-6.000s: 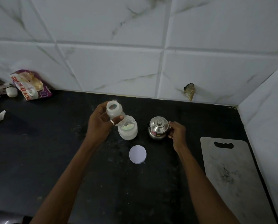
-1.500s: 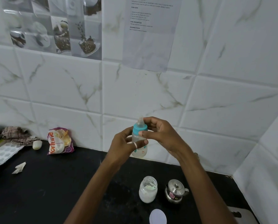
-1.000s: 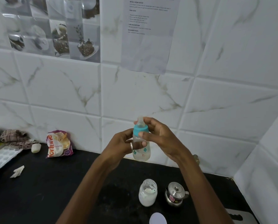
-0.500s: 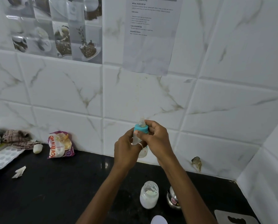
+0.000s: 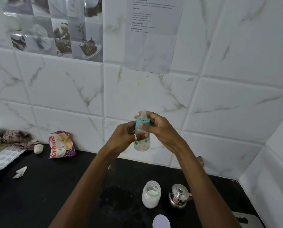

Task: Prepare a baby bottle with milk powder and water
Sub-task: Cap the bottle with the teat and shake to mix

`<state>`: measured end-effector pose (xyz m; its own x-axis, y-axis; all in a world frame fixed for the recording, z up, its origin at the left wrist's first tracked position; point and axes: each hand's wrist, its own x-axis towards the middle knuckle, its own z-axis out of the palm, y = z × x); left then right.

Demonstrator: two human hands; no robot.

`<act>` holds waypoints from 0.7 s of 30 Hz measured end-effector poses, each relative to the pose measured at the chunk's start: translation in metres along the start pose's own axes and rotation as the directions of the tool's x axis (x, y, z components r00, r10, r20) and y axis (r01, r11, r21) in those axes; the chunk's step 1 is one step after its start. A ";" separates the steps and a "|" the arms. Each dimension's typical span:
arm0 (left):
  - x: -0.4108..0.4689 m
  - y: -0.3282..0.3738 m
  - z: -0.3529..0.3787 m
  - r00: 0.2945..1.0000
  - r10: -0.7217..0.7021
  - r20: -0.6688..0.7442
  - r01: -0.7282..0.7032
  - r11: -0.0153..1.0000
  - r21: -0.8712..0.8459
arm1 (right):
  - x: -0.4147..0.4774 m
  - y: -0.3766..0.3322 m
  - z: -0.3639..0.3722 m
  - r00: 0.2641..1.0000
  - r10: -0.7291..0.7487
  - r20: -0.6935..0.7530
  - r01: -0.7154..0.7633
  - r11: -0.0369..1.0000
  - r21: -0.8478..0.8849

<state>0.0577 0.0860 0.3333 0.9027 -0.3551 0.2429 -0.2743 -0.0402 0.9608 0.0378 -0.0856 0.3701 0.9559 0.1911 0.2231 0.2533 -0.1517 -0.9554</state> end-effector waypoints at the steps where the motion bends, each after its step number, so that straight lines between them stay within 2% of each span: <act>1: 0.002 0.000 0.000 1.000 0.003 -0.001 -0.003 1.000 -0.005 | 0.003 -0.001 0.000 1.000 0.002 -0.020 -0.002 1.000 0.003; 6: 0.013 -0.007 0.006 0.997 0.003 -0.079 -0.005 1.000 -0.026 | 0.014 0.000 0.012 0.984 0.030 -0.176 -0.033 0.999 -0.012; 10: 0.013 -0.016 0.016 0.974 0.016 -0.225 0.005 0.996 0.094 | 0.018 0.010 0.034 0.908 -0.018 -0.419 -0.062 0.982 -0.179; 13: 0.010 -0.021 0.029 0.935 0.113 -0.337 -0.030 0.970 0.240 | 0.017 0.013 0.054 0.845 -0.082 -0.529 -0.070 0.963 -0.262; 16: 0.008 -0.025 0.033 0.910 0.159 -0.384 -0.044 0.955 0.292 | 0.016 0.017 0.064 0.832 -0.089 -0.548 -0.084 0.955 -0.283; 21: 0.006 -0.027 0.026 0.916 0.168 -0.364 -0.041 0.942 0.332 | 0.016 0.019 0.059 0.870 -0.047 -0.490 -0.116 0.948 -0.298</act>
<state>0.0624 0.0606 0.3052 0.9017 0.0080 0.4324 -0.4053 -0.3333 0.8513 0.0488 -0.0285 0.3439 0.8929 -0.3018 0.3341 0.1732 -0.4546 -0.8737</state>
